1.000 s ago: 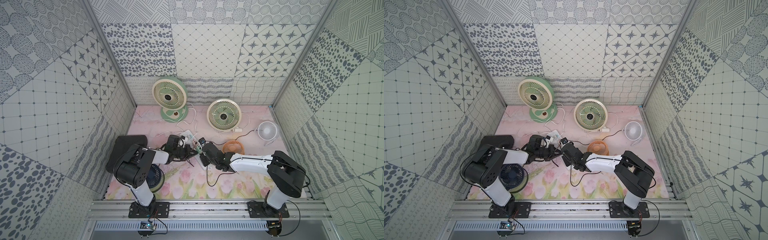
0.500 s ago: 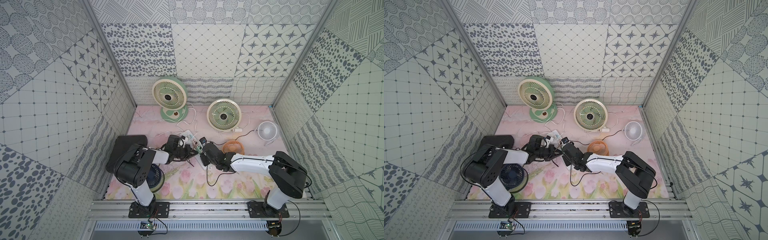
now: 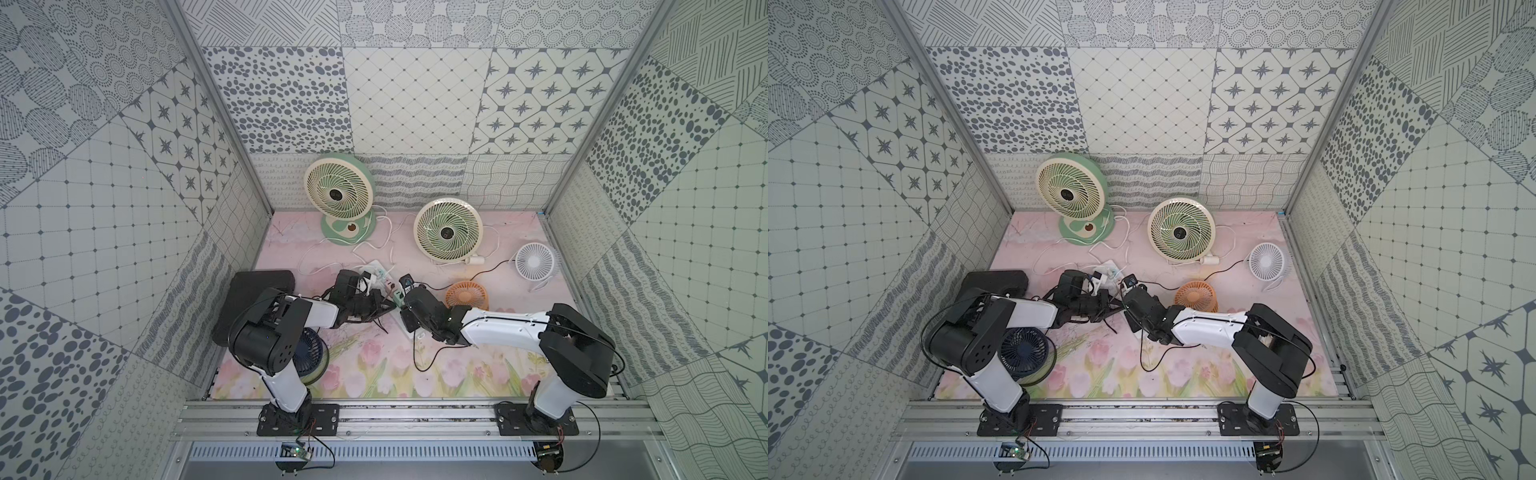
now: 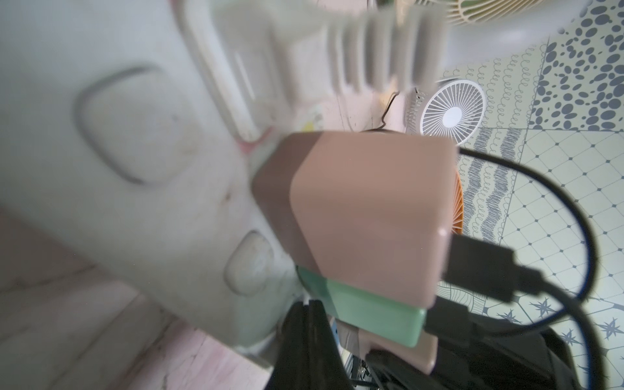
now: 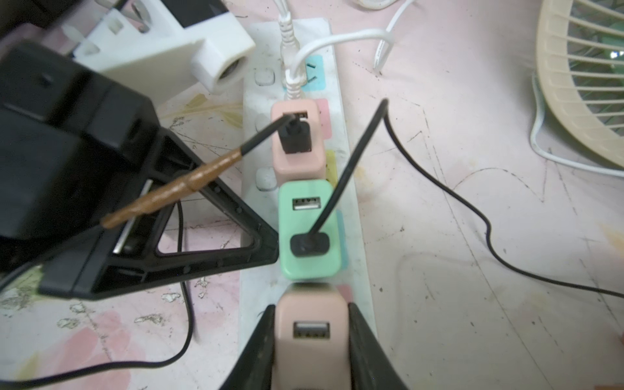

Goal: Unplug the desk fan from the power strip
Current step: Remove the plug from the socket.

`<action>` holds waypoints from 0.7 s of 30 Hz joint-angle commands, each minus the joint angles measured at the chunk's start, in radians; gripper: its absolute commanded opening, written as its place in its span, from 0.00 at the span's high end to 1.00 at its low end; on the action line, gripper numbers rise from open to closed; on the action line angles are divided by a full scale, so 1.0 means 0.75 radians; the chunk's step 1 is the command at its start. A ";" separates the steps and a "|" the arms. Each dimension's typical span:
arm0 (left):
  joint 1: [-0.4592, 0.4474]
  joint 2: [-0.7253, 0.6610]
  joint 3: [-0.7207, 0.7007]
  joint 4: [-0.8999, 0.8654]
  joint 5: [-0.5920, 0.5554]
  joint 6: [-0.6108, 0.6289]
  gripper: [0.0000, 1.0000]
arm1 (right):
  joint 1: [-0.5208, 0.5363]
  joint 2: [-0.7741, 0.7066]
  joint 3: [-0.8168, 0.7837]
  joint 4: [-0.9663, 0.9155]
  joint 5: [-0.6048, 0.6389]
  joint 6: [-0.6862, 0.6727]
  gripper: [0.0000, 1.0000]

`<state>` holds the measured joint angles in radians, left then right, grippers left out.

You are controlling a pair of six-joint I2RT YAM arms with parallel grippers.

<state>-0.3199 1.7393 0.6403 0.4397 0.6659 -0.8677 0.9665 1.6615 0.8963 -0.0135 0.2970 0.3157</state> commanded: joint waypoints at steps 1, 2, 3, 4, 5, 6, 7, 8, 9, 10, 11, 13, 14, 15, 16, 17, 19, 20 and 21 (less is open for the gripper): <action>-0.004 0.001 -0.001 -0.177 -0.117 0.033 1.00 | -0.067 -0.076 -0.075 0.119 -0.094 0.081 0.83; -0.002 0.001 -0.001 -0.177 -0.115 0.032 1.00 | -0.069 -0.081 -0.074 0.108 -0.096 0.076 0.83; -0.005 0.002 -0.001 -0.176 -0.117 0.032 1.00 | -0.063 -0.081 -0.061 0.085 -0.092 0.066 0.83; -0.003 0.004 0.001 -0.175 -0.117 0.030 1.00 | -0.052 -0.077 -0.046 0.062 -0.080 0.053 0.83; -0.003 0.006 0.003 -0.175 -0.115 0.030 1.00 | -0.034 -0.070 -0.033 0.044 -0.052 0.036 0.83; -0.004 0.006 0.003 -0.175 -0.113 0.030 1.00 | -0.015 -0.063 -0.018 0.022 -0.021 0.017 0.83; -0.003 0.008 0.003 -0.174 -0.115 0.031 1.00 | 0.001 -0.056 -0.004 0.002 0.005 0.000 0.83; -0.003 0.006 0.003 -0.173 -0.117 0.031 1.00 | 0.014 -0.050 0.005 -0.014 0.023 -0.012 0.83; -0.003 0.007 0.003 -0.173 -0.117 0.031 1.00 | 0.021 -0.048 0.013 -0.023 0.036 -0.019 0.83; -0.005 0.006 0.003 -0.175 -0.117 0.032 1.00 | 0.022 -0.053 0.007 -0.026 0.043 -0.018 0.83; -0.003 0.006 0.001 -0.175 -0.117 0.030 1.00 | 0.020 -0.066 -0.006 -0.021 0.046 -0.017 0.83; -0.004 0.003 -0.001 -0.177 -0.115 0.030 1.00 | 0.003 -0.105 -0.032 -0.012 0.029 -0.002 0.83; -0.003 0.001 -0.001 -0.177 -0.116 0.032 1.00 | -0.007 -0.138 -0.047 -0.009 0.017 0.006 0.83; -0.004 -0.003 0.000 -0.180 -0.116 0.032 1.00 | -0.015 -0.168 -0.059 -0.008 0.012 0.010 0.83; -0.005 -0.002 0.001 -0.181 -0.117 0.032 1.00 | -0.018 -0.190 -0.065 -0.014 0.011 0.010 0.83; -0.003 -0.003 0.002 -0.180 -0.116 0.032 1.00 | -0.021 -0.218 -0.071 -0.022 0.011 0.006 0.82; -0.003 -0.004 0.005 -0.183 -0.116 0.032 1.00 | -0.025 -0.270 -0.077 -0.054 0.003 0.000 0.82; -0.002 -0.005 0.006 -0.183 -0.115 0.032 1.00 | -0.029 -0.292 -0.086 -0.066 -0.008 -0.003 0.82; -0.003 -0.007 0.009 -0.186 -0.115 0.032 1.00 | -0.033 -0.324 -0.095 -0.079 -0.019 -0.005 0.82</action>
<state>-0.3199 1.7363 0.6426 0.4324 0.6651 -0.8673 0.9478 1.4712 0.8452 -0.0673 0.2947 0.3183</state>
